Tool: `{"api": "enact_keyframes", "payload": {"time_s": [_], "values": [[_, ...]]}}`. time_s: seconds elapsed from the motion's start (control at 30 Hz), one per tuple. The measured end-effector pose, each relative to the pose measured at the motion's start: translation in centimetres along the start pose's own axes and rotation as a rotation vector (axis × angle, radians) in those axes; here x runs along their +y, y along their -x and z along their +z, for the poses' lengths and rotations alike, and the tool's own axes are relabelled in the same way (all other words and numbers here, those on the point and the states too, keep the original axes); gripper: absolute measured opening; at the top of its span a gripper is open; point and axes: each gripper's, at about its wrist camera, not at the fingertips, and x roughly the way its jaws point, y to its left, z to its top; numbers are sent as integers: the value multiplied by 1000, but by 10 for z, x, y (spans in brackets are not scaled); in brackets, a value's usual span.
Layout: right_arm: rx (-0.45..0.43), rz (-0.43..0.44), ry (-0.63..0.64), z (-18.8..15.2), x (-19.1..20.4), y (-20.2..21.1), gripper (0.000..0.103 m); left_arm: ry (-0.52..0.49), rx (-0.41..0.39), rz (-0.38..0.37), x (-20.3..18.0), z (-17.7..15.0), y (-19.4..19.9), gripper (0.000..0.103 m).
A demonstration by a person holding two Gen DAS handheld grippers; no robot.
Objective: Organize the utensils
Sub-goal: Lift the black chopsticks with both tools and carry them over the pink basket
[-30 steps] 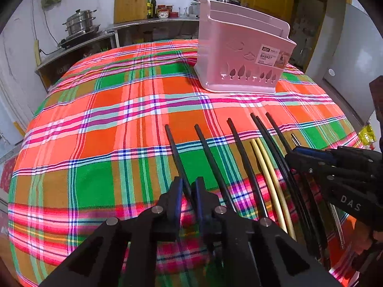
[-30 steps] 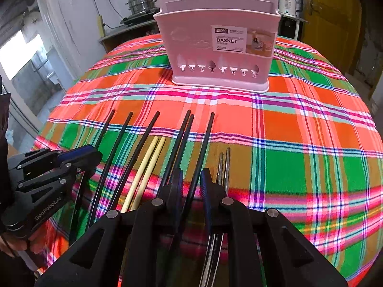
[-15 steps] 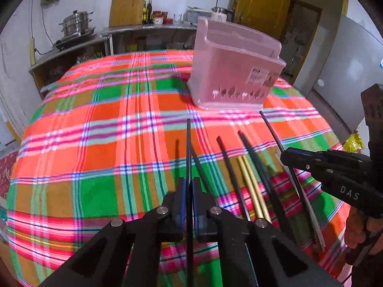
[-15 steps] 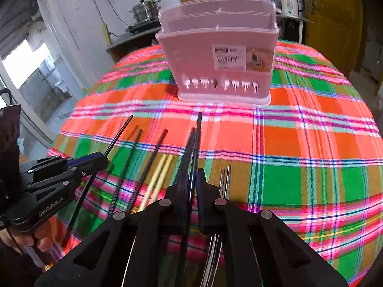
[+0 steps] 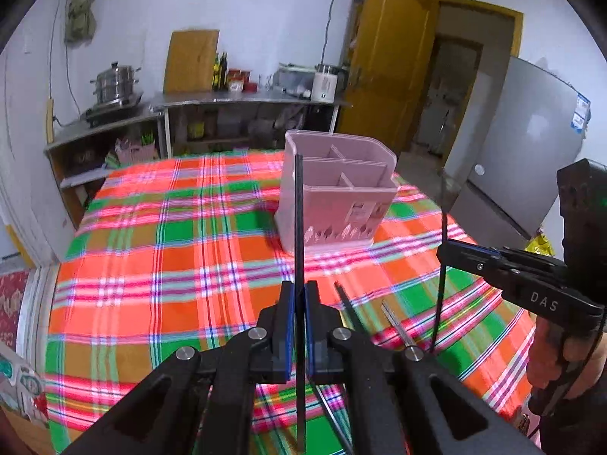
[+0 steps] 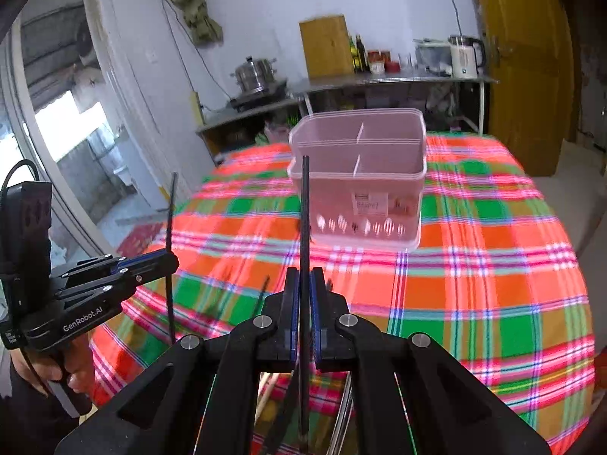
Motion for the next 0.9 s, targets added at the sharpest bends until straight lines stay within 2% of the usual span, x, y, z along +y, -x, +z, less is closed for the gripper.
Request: {"api": "enact_keyframes", "payload": {"time_s": [0.2,0.47,0.9], "values": [[-60,-5,6,10,2,21,5,-9,-41,-14,-9,19,13,5],[-103,1,-24,24,-12,28,5,-3,-62,-44,-14,47,11,5],[-228,-4,-77,85,-32,34,5,82,-141,-107,-4,128,-9,5]]}}
